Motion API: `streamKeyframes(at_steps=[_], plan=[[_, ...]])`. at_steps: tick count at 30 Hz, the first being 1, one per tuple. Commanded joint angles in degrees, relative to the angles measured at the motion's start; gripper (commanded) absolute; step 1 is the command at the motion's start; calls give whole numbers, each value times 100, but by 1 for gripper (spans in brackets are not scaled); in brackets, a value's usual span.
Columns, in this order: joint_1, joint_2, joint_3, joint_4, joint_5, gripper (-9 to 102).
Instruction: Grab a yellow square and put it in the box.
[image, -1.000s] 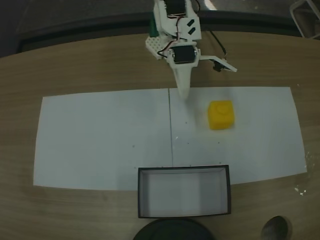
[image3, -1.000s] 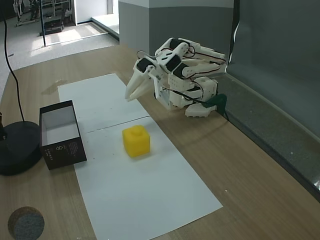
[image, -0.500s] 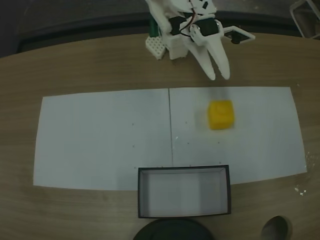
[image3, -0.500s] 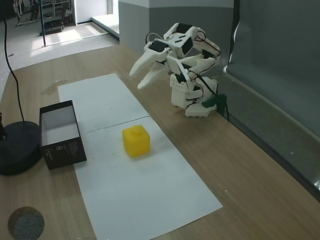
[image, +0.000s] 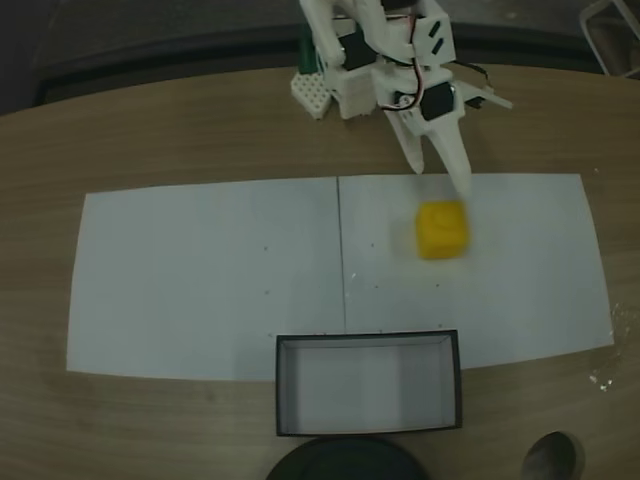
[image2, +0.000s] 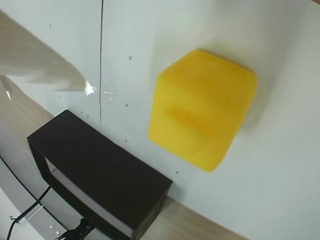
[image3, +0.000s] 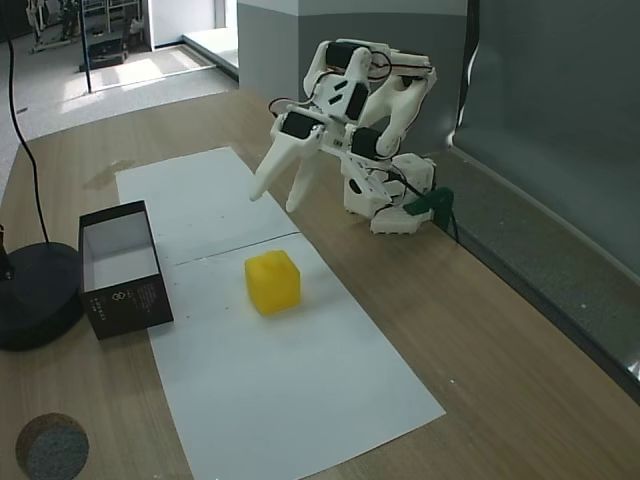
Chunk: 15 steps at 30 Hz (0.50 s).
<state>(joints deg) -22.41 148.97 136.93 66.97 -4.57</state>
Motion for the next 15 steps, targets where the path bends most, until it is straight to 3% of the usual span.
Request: streamKeyframes(at_steps=[1, 7, 15], plan=[[-264, -510, -475, 88, 53, 37], [-747, -1503, -773, 53, 325, 38], [-694, -2936, -1688, 18, 378, 38]])
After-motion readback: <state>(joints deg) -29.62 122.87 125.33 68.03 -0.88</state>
